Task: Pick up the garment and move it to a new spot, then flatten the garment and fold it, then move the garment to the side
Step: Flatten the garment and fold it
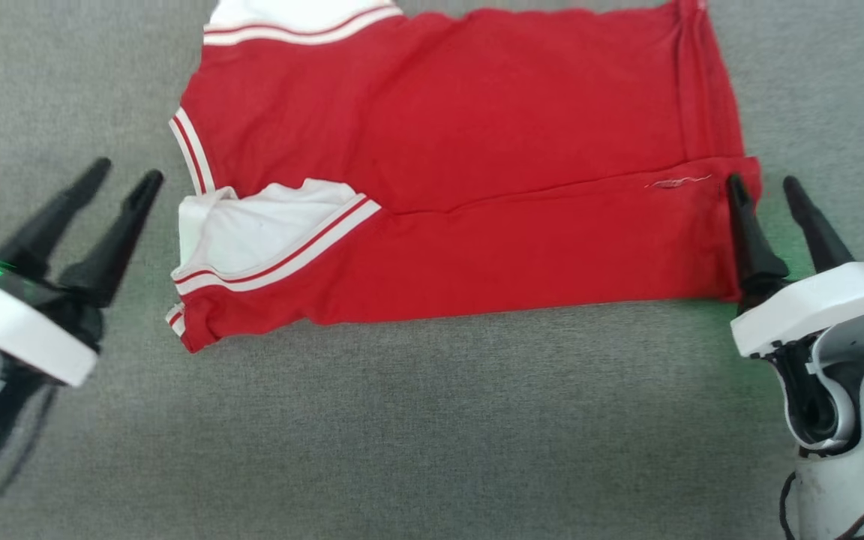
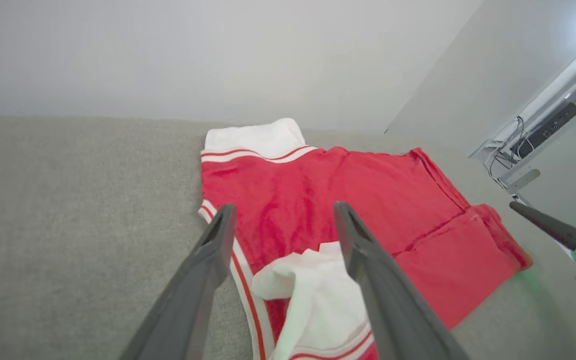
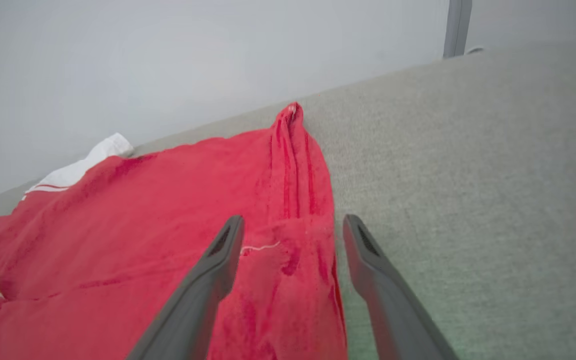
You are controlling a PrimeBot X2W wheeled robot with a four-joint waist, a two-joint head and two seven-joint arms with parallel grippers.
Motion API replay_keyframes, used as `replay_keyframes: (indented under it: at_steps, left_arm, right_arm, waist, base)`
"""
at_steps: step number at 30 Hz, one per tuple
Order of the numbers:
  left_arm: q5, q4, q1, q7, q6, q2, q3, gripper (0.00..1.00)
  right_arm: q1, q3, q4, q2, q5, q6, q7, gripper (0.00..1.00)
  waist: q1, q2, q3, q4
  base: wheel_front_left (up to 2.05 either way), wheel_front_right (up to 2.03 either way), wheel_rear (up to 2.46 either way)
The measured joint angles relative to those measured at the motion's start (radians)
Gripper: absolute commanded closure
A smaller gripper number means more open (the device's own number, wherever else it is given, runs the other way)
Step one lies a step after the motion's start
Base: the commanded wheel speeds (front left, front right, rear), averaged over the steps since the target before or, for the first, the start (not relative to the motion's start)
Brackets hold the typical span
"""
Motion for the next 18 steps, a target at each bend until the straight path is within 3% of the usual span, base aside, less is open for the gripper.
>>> replay_keyframes:
  at_steps: [3,7,13,18]
  left_arm:
    - [0.007,-0.054,-0.039,0.030,0.000,0.094,-0.053,0.00]
    - [0.013,-0.109,-0.071,0.217,0.000,0.201,-0.160,0.00]
    - [-0.082,-0.109,-0.093,0.488,0.000,0.230,-0.269,0.00]
    - [-0.142,0.015,-0.107,0.571,0.000,0.193,-0.287,0.00]
  right_arm:
    - [0.002,-0.007,-0.030,0.000,0.000,0.000,-0.005,0.00]
    - [0.015,-0.005,-0.053,0.000,0.004,0.000,0.002,0.00]
    - [0.036,0.014,-0.058,0.000,0.031,0.000,-0.001,0.00]
    - [0.041,0.031,-0.050,0.000,0.044,0.000,-0.011,0.00]
  waist:
    - [0.0000,0.0000,-0.027,-0.007]
    - [0.0000,0.0000,-0.053,-0.017]
    - [0.0000,0.0000,-0.061,-0.041]
    - [0.0000,0.0000,-0.050,-0.062]
  base:
    - [0.00,0.00,0.00]
    - [0.00,0.00,0.00]
    - [0.00,0.00,0.00]
    - [0.00,0.00,0.00]
